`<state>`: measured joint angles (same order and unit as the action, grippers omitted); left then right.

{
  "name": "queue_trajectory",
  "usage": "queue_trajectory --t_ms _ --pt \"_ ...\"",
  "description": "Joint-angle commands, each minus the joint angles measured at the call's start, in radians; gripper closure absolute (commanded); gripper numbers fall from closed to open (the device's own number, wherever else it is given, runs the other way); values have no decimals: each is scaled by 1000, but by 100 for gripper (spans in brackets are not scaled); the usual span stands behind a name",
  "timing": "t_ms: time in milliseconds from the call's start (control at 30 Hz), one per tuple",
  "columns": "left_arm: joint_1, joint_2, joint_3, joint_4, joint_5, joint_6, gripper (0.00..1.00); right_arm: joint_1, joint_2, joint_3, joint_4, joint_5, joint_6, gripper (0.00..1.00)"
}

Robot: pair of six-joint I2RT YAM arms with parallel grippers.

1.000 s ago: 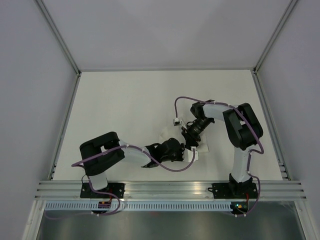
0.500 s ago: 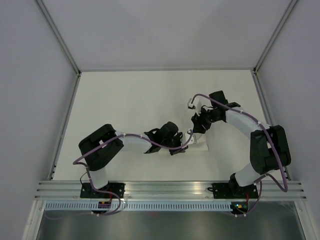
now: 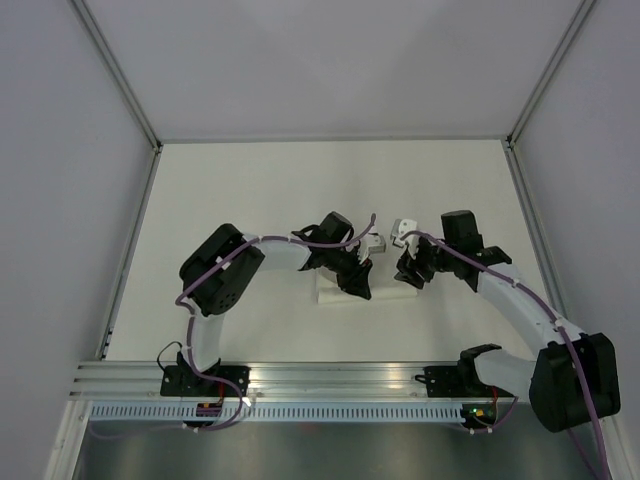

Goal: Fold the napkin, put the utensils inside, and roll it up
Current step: Roll the napkin at the center of the board.

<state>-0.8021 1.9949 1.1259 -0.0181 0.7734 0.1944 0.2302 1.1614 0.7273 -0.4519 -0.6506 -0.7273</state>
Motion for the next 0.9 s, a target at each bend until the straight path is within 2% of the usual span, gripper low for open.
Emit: queue_trajectory --t_ms 0,267,500,700,800,867 --pt "18 91 31 -152 93 -55 98 47 -38 -75 64 -20 -93 37" --pt "32 166 129 -237 127 -69 98 306 -20 -241 298 239 -70 36" --pt "35 183 147 -238 127 -96 98 374 93 -220 340 285 -69 36" --pt "37 191 164 -247 138 -98 98 416 142 -223 377 321 -52 40" --pt "38 196 172 -249 138 -102 98 414 158 -221 386 328 -37 48" --pt "38 194 172 -247 126 -102 96 414 179 -212 381 333 -31 59"
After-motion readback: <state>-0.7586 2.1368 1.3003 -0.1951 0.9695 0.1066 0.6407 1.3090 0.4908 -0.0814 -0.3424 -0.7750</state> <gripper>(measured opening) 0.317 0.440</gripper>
